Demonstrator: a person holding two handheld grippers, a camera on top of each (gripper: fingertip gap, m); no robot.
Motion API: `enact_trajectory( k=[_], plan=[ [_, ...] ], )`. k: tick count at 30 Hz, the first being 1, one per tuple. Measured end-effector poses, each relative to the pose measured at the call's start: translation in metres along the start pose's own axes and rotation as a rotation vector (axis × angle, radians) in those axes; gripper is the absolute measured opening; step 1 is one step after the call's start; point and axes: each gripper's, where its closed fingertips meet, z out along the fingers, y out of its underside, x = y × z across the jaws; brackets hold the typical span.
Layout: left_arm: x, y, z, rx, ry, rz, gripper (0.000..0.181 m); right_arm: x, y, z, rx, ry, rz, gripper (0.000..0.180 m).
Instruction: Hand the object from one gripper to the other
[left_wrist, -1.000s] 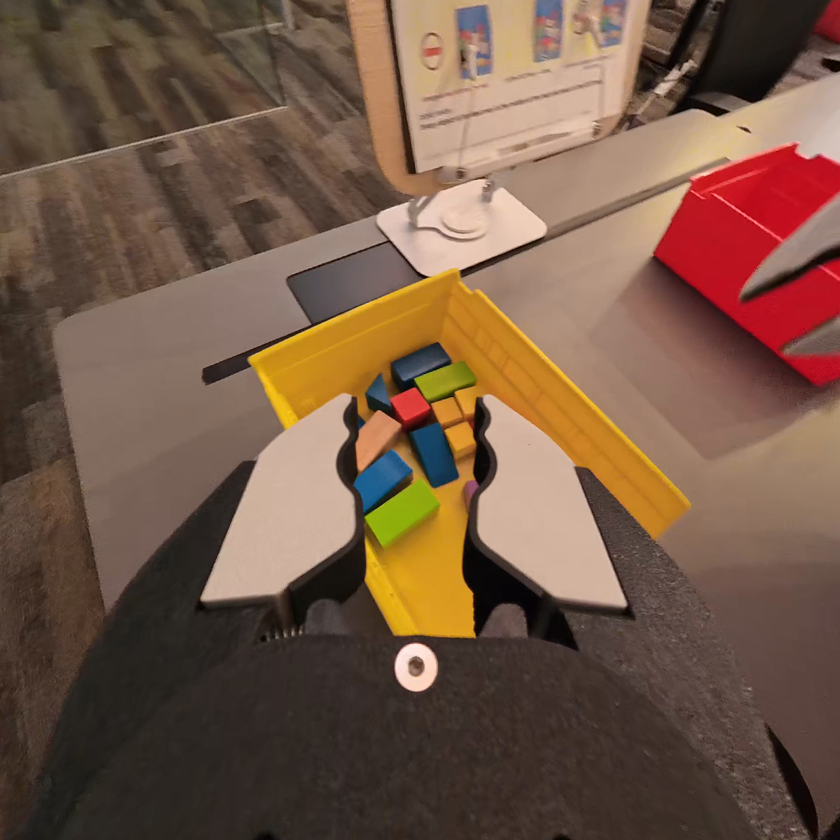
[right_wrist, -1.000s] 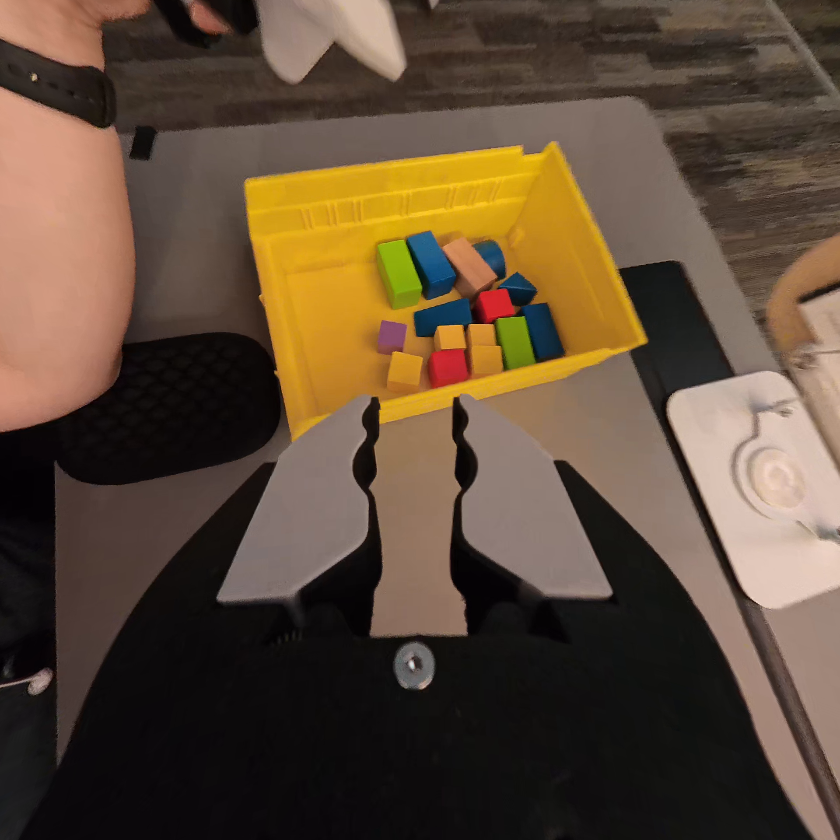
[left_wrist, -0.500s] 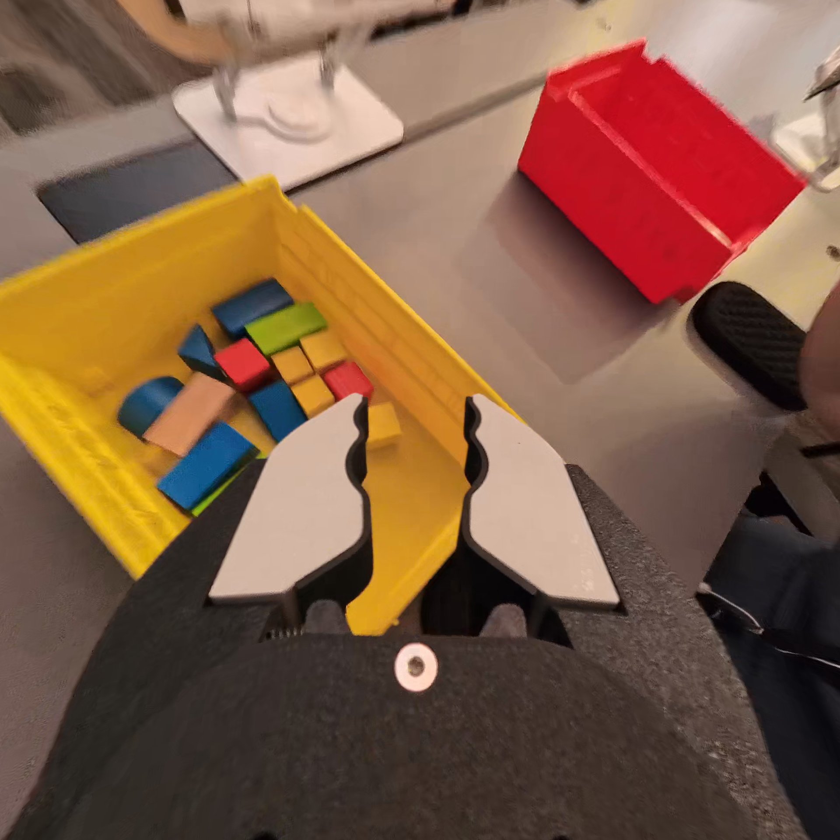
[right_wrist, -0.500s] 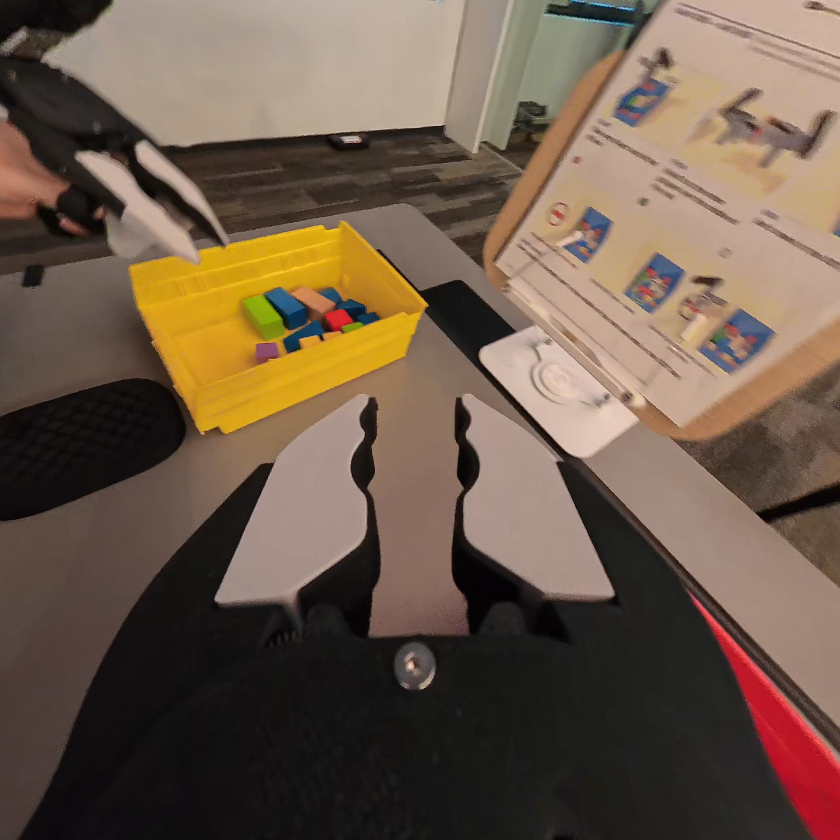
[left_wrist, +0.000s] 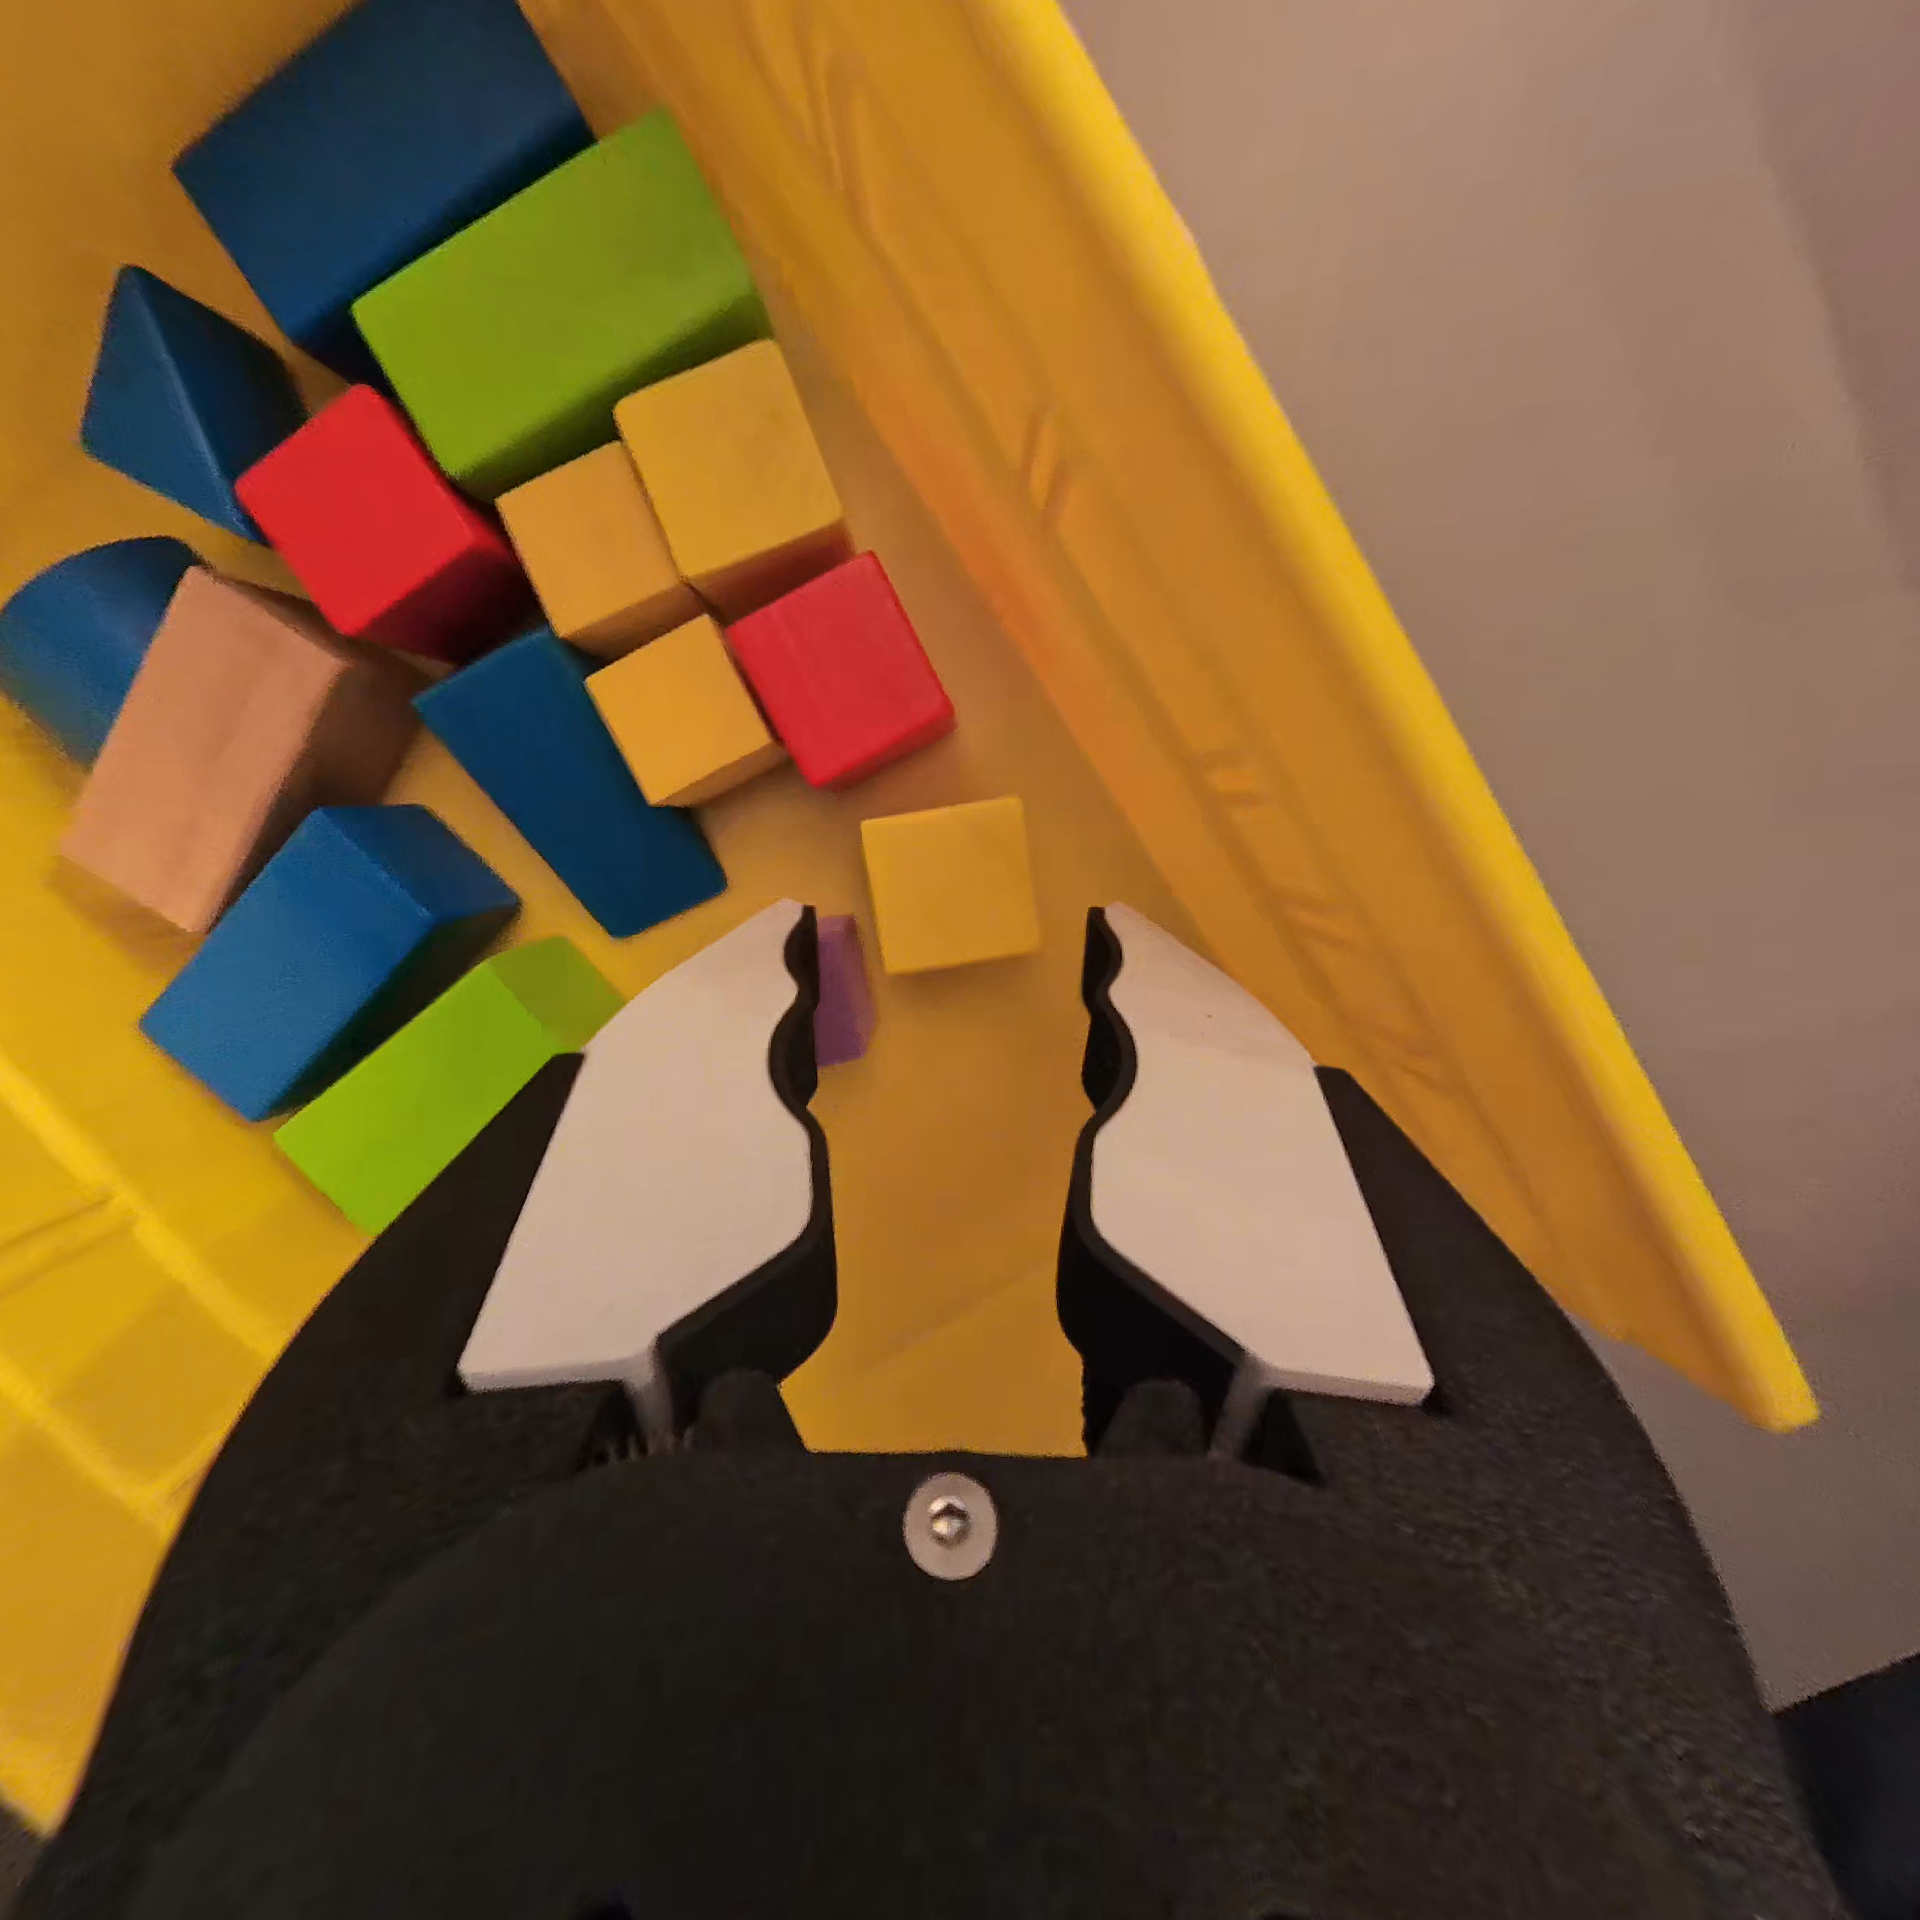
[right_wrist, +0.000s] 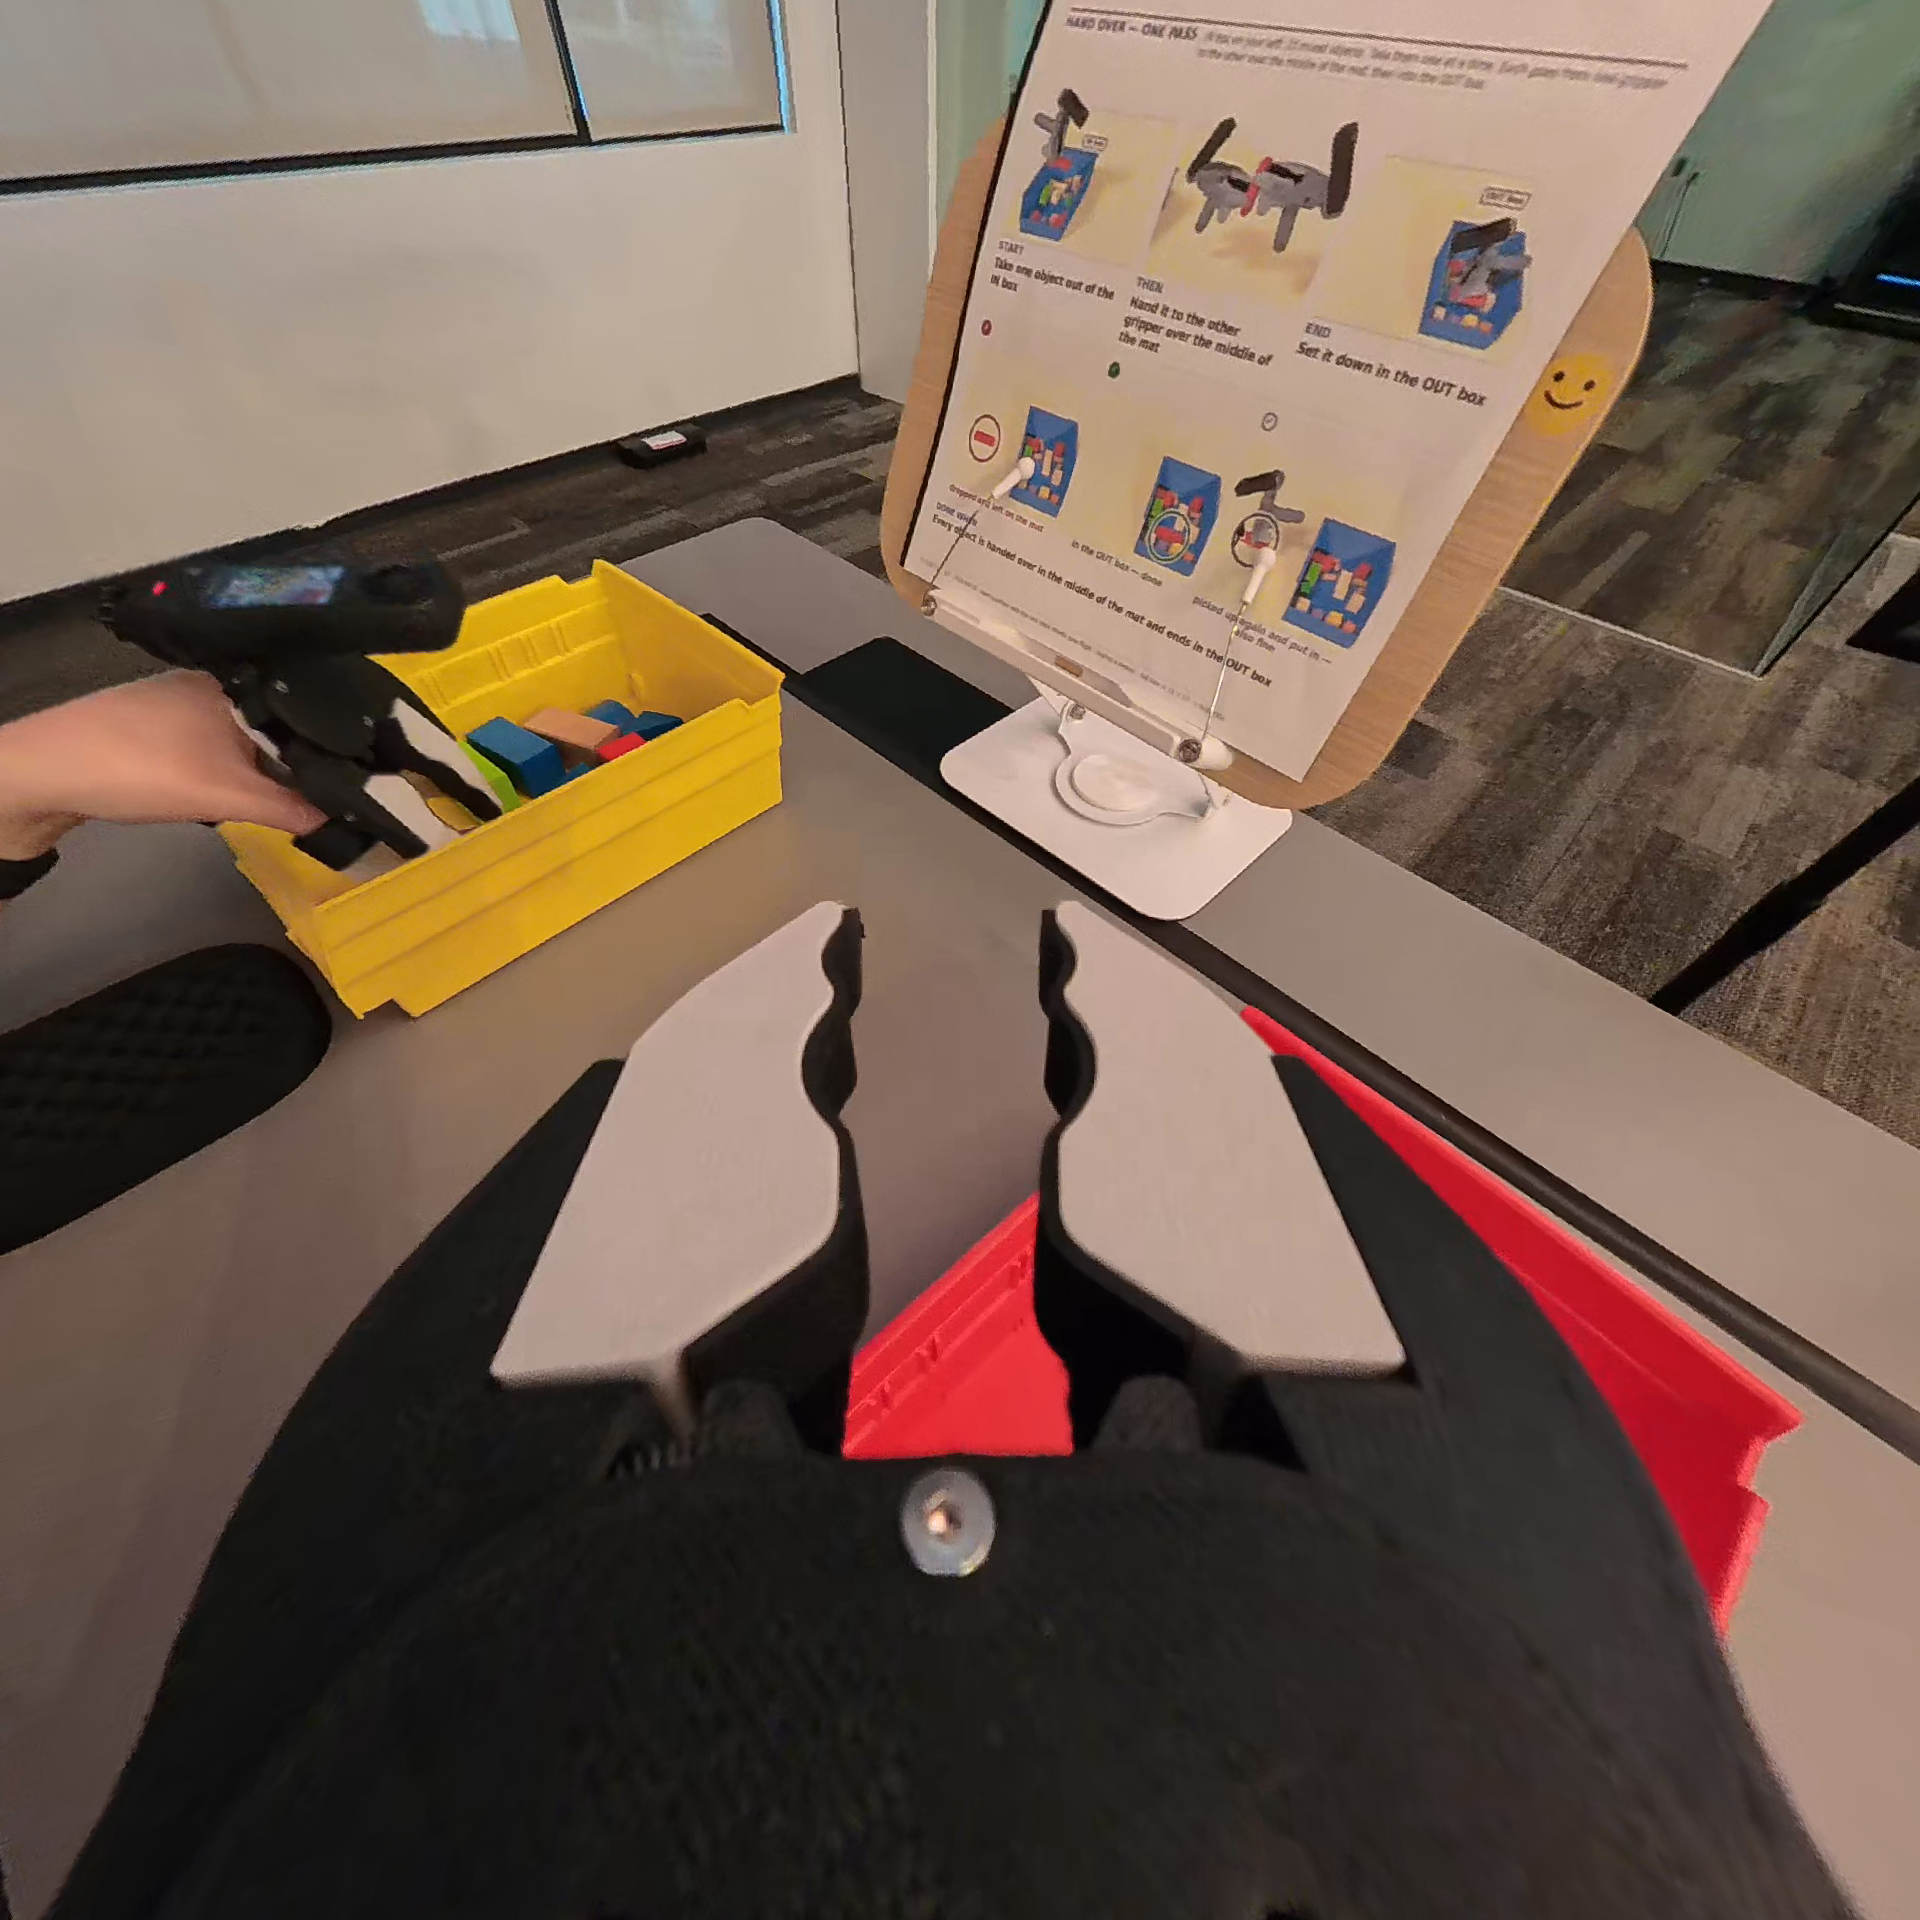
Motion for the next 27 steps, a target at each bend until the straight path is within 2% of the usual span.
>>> enact_trajectory(
  k=[7,9,14,17,20,24,27],
  plan=[
    [-0.005,0.0,0.018,-0.068,-0.063,0.02,0.043,0.003,0.008,0.006,-0.035,-0.01,0.006,0.034],
    [-0.004,-0.001,0.02,-0.075,-0.056,0.022,0.035,0.002,0.01,0.008,-0.051,-0.011,-0.002,0.034],
    [-0.008,0.001,0.009,-0.091,-0.072,0.045,0.034,0.002,0.014,0.015,-0.068,-0.008,-0.014,0.034],
    [-0.01,-0.013,-0.03,0.029,-0.056,0.028,0.034,-0.002,0.003,0.022,-0.004,-0.001,-0.075,0.034],
    [0.013,-0.053,-0.095,0.273,0.061,0.057,0.034,-0.032,-0.016,0.04,0.126,-0.077,-0.216,0.039],
    [0.081,-0.116,-0.179,0.623,0.341,0.186,0.034,-0.105,-0.035,0.061,0.397,-0.223,-0.457,0.047],
    [0.136,-0.139,-0.209,0.732,0.624,0.238,0.033,-0.147,-0.032,0.072,0.473,-0.216,-0.624,0.049]
  ],
)
